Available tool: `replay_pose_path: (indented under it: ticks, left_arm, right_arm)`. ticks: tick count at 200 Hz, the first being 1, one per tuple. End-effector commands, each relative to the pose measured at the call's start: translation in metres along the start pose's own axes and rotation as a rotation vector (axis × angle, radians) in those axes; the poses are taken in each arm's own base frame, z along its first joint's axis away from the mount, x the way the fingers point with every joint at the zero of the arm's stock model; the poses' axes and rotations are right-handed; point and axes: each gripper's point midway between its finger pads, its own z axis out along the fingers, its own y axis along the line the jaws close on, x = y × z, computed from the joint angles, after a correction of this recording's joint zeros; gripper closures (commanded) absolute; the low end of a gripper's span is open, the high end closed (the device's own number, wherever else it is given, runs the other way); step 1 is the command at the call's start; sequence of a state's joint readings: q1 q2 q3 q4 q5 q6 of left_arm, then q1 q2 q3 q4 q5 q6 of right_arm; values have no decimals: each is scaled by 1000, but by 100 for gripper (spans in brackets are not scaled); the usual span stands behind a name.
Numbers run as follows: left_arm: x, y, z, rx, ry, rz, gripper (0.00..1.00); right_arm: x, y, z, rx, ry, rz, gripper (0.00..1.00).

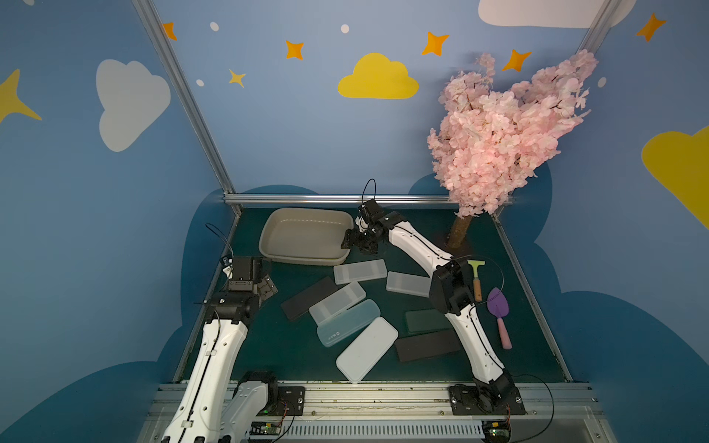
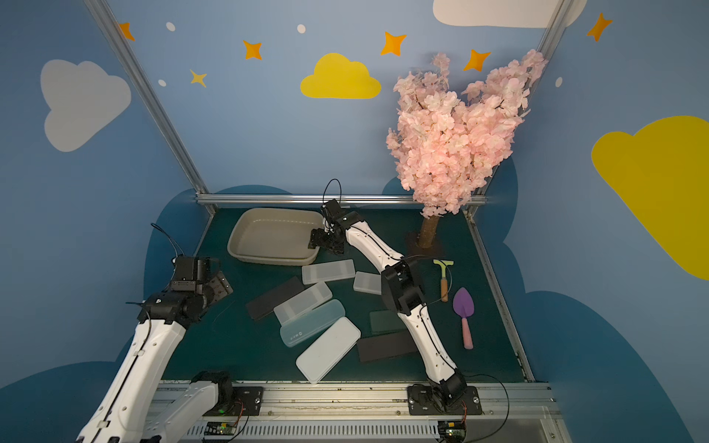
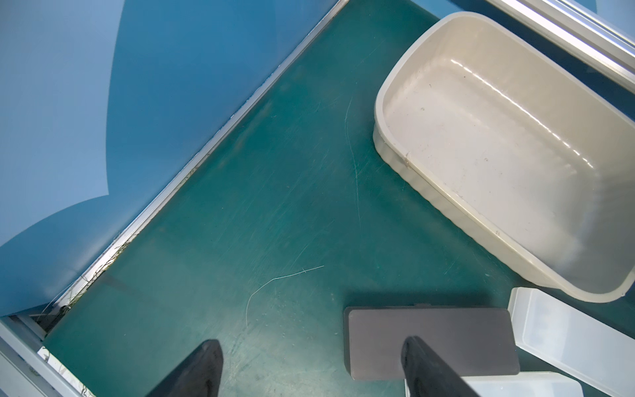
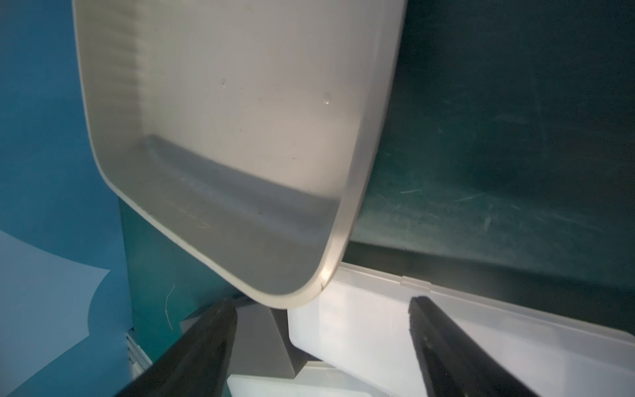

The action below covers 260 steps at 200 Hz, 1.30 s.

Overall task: Put the pencil case into the storage box
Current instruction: Move the storage box to the center of the board.

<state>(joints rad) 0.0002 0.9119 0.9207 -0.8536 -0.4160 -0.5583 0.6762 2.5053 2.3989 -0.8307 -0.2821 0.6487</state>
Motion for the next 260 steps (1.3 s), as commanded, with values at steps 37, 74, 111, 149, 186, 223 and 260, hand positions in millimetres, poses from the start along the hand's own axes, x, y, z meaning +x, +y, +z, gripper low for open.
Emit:
replay_pose_path:
  ticks: [37,74,111,149,186,223,260]
  left_arm:
    - [4,6,0,-20,4,49,14]
    - [4,7,1,-28,1,66,14]
    - [5,7,0,-28,-2,79,14]
    - [4,8,0,-32,-5,85,14]
    - [6,8,1,-36,0,74,13]
    - [7,9,2,-34,9,52,13]
    - [8,8,3,-30,17,27,13]
  right_arm:
    - [4,-6,21,94,-16,14,30]
    - [4,-7,30,109,-30,15,37]
    - [4,-14,38,132,-40,35,49]
    - [-5,-21,30,159,-72,24,59]
    - [-17,-45,7,229,-111,45,72]
    - [-18,-78,-19,306,-122,82,84]
    - [-12,-119,-46,369,-111,179,89]
